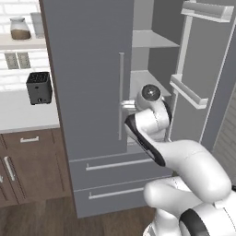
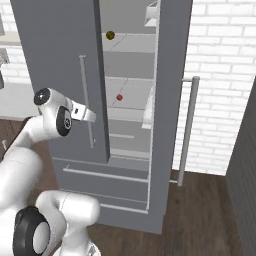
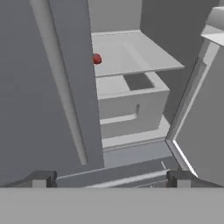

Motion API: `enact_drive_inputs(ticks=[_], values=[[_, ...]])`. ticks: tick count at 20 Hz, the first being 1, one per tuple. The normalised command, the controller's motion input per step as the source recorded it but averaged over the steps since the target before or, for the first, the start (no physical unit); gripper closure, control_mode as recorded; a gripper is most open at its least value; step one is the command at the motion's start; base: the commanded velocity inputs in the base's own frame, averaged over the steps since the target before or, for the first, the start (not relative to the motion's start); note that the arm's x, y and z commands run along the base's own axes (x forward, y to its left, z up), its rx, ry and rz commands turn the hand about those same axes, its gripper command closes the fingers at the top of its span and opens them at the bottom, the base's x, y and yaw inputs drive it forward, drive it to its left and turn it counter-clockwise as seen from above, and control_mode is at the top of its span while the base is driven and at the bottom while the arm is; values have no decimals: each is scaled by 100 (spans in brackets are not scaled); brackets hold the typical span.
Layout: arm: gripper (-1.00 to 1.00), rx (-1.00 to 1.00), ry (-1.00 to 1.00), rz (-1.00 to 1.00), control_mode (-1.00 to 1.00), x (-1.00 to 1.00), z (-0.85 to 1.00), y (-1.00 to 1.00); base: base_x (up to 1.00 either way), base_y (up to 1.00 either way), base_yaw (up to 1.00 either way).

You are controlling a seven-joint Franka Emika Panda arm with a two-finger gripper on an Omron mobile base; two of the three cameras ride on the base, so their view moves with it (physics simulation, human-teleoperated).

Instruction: Take the strawberry from the fridge and place it on top of the pancake, located on the dining counter.

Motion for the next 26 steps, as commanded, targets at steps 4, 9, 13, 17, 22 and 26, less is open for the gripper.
enact_drive_inputs(ticks=[4, 9, 13, 17, 22, 26], values=[[-100, 0, 2, 14, -100, 50, 0, 42, 0, 0, 0], [-100, 0, 0, 5, -100, 48, 0, 15, 0, 0, 0], [-100, 0, -1, 1, -100, 53, 1, 7, 0, 0, 0], [-100, 0, -1, 1, -100, 54, 4, 13, 0, 0, 0], [-100, 0, 0, 2, -100, 45, 1, 7, 0, 0, 0], [-100, 0, -4, 3, -100, 40, 0, 0, 0, 0, 0]])
